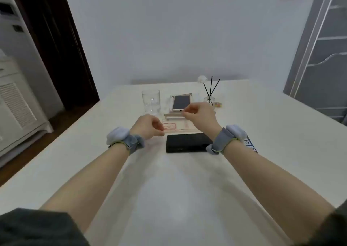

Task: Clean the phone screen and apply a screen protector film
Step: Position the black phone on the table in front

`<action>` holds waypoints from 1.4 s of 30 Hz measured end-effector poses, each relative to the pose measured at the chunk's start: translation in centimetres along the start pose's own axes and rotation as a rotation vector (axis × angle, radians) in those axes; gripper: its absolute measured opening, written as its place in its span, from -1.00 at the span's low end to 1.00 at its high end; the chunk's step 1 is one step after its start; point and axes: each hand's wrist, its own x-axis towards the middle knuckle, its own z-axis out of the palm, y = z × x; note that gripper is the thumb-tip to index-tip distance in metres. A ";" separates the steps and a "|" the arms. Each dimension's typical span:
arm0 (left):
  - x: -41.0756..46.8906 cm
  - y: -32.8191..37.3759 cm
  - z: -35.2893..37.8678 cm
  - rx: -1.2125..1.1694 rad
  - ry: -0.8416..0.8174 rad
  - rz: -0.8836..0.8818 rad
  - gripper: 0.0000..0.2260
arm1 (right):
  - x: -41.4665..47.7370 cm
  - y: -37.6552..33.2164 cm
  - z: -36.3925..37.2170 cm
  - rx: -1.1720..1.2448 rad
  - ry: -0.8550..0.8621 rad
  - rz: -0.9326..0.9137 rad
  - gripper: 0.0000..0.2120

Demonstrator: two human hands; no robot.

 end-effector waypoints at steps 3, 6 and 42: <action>0.1 -0.6 0.8 0.043 0.007 -0.042 -0.87 | 0.1 0.7 0.8 0.004 -0.023 0.033 -0.91; 0.1 -0.6 1.4 0.041 0.032 -0.066 -0.88 | -0.2 1.2 1.3 -0.008 -0.035 0.068 -0.90; -1.9 0.9 1.2 -0.098 -0.311 0.063 -0.36 | -3.8 2.5 1.4 -0.482 -0.422 -0.277 -0.73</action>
